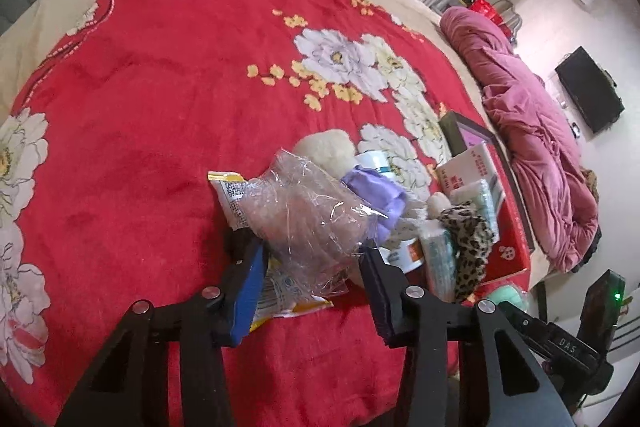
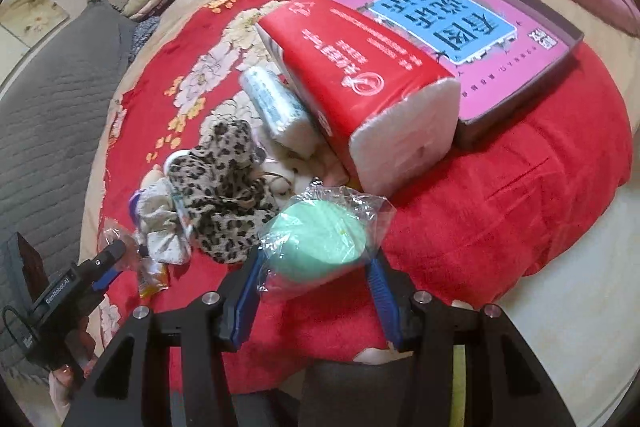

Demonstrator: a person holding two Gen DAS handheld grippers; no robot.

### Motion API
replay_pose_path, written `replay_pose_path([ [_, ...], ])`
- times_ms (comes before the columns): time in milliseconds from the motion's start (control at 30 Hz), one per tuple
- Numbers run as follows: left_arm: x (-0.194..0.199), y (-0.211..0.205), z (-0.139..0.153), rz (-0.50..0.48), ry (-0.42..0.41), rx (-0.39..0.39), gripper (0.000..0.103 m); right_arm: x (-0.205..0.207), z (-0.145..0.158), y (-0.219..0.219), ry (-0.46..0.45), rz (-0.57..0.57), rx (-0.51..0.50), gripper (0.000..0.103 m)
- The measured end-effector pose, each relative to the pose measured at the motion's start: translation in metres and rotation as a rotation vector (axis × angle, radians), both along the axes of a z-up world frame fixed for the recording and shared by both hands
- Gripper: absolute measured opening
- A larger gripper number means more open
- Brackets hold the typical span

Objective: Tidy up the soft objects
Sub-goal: 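Grasp the bagged brown item with left tool while right tool grasps green wrapped ball, then carry both wrapped items over the pink book box and release them inside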

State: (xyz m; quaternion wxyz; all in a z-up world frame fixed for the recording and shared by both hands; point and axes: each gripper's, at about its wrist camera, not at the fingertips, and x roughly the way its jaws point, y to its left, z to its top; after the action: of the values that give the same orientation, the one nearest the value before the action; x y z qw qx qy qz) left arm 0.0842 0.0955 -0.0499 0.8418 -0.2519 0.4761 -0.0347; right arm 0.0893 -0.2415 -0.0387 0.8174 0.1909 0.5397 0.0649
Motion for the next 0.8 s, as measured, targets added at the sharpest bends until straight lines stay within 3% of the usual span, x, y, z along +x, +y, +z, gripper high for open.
replay_pose_path([
  [300,-0.014,-0.028,0.047,-0.055,-0.087,0.046,0.049,-0.006,0.038,-0.008,-0.096,0.018,0.045,0.050],
  [600,-0.007,-0.092,0.091,-0.169,-0.166,0.062,0.049,0.000,0.101,-0.027,-0.287,0.079,-0.059,0.050],
  [800,0.006,-0.149,0.111,-0.272,-0.199,0.045,0.049,0.009,0.131,-0.062,-0.370,0.055,-0.123,0.050],
])
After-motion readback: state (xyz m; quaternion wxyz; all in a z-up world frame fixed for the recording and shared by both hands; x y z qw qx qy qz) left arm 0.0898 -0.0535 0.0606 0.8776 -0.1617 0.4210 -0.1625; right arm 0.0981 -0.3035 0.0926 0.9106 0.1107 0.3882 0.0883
